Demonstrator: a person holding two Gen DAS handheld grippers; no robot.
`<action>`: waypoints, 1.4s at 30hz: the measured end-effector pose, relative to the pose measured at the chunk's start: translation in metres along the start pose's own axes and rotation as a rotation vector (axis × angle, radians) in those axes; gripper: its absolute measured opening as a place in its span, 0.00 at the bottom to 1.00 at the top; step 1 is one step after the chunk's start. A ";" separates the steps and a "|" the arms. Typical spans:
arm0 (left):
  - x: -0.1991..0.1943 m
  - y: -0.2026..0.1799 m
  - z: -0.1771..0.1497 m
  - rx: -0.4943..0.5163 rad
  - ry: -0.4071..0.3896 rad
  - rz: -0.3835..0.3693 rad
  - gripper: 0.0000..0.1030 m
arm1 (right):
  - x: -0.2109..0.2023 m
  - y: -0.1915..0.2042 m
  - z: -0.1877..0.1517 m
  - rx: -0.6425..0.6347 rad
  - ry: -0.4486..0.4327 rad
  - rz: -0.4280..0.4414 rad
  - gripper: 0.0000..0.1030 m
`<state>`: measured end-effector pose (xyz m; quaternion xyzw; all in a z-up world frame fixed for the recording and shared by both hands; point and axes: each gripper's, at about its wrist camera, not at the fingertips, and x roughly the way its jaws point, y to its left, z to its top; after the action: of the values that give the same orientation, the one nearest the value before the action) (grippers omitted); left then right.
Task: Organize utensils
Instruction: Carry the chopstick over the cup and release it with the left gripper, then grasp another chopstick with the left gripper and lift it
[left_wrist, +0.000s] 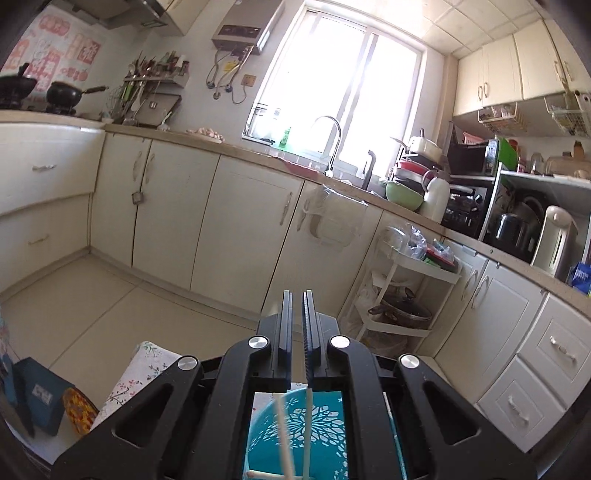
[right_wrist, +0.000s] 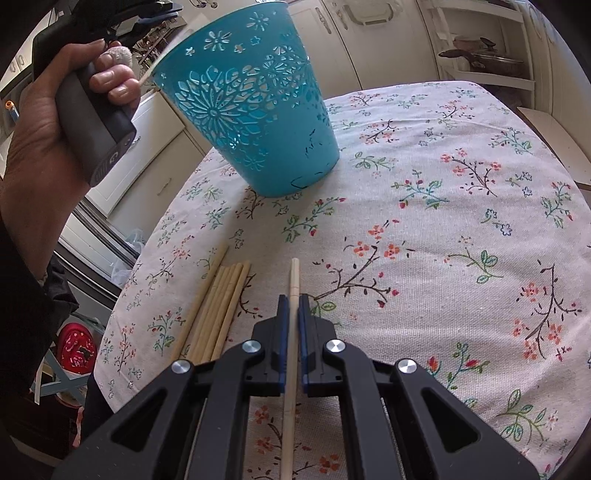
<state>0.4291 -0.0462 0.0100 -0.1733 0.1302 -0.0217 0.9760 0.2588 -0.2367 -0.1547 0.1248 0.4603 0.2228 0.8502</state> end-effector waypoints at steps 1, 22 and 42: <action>-0.004 0.002 0.004 -0.010 -0.007 -0.007 0.05 | 0.000 0.000 0.000 0.000 0.000 0.000 0.05; 0.043 0.130 -0.024 -0.014 0.567 0.217 0.37 | -0.001 0.004 0.000 -0.021 0.001 -0.021 0.05; 0.105 0.100 -0.106 0.249 0.735 0.204 0.05 | -0.002 0.000 -0.001 0.001 -0.003 -0.002 0.05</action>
<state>0.5022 0.0038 -0.1459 -0.0205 0.4835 -0.0010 0.8751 0.2574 -0.2376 -0.1538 0.1253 0.4594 0.2217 0.8509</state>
